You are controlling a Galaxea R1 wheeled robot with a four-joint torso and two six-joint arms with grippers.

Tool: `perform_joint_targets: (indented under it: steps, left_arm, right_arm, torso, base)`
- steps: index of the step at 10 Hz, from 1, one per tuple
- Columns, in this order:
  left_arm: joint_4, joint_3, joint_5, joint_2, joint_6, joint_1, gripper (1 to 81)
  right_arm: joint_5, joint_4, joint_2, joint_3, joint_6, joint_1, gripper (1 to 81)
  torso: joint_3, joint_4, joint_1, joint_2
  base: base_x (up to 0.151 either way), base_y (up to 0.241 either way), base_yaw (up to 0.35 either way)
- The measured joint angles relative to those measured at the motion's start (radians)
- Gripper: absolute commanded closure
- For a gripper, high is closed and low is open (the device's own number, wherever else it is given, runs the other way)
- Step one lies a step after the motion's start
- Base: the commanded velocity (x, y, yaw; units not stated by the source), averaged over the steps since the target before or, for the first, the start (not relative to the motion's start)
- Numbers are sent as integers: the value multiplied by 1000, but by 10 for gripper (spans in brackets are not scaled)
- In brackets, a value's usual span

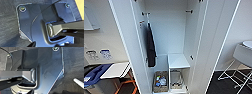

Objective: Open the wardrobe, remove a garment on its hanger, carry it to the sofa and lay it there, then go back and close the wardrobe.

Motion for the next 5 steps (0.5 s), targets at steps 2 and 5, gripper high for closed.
perform_joint_targets:
  steps: [2, 5]
  left_arm:
    - [5, -1, 2, 3, 0, 1, 10]
    - [7, -1, 13, 8, 0, 0, 10]
  right_arm:
    - [0, 0, 0, 0, 0, -2, 10]
    - [1, -1, 0, 0, -1, 0, 10]
  torso:
    - [0, 0, 0, 0]
    - [0, 0, 0, 0]
  base:
    - [0, 0, 241]
    - [0, 0, 168]
